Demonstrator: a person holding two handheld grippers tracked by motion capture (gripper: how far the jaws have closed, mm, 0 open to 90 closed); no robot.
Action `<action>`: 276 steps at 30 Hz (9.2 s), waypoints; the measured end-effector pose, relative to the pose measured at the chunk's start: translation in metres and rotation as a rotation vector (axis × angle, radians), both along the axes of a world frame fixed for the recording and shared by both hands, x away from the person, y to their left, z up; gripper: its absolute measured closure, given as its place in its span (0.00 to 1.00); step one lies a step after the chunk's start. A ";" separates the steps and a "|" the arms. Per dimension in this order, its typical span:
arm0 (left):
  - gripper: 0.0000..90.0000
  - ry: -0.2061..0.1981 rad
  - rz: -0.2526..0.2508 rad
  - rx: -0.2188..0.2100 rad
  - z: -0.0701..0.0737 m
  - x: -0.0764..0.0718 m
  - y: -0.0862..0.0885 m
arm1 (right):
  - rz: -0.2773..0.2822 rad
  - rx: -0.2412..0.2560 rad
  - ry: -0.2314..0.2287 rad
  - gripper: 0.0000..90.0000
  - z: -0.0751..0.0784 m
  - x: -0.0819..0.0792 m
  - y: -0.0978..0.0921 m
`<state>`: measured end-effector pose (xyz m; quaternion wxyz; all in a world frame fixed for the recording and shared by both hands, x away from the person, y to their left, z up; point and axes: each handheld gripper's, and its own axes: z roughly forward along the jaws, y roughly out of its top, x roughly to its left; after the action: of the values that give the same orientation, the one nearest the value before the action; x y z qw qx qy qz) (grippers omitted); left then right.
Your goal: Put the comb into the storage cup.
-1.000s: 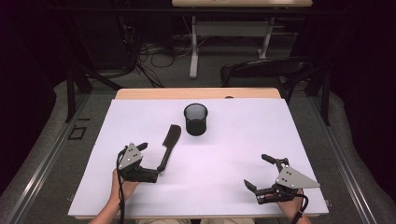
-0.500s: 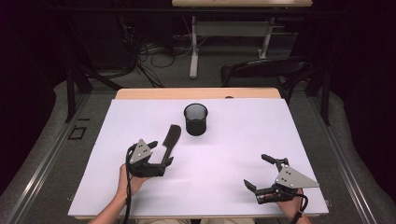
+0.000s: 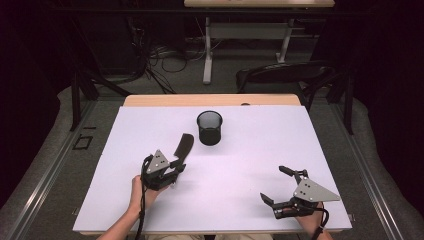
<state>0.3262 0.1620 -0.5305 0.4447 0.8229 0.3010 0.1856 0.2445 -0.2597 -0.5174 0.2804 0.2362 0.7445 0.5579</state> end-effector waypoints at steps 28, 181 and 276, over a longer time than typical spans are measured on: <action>1.00 0.134 0.009 0.110 -0.022 0.006 -0.005 | 0.008 -0.011 -0.006 0.01 0.000 -0.001 0.001; 0.73 0.675 0.254 0.507 0.011 0.103 -0.050 | 0.050 0.002 0.048 0.01 -0.002 0.002 0.000; 0.81 0.366 0.253 0.109 0.035 0.071 -0.003 | 0.044 -0.016 0.054 0.02 -0.004 0.004 0.001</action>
<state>0.3971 0.1592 -0.4951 0.3106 0.8215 0.4668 0.1033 0.2482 -0.2587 -0.5213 0.2497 0.2325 0.7611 0.5516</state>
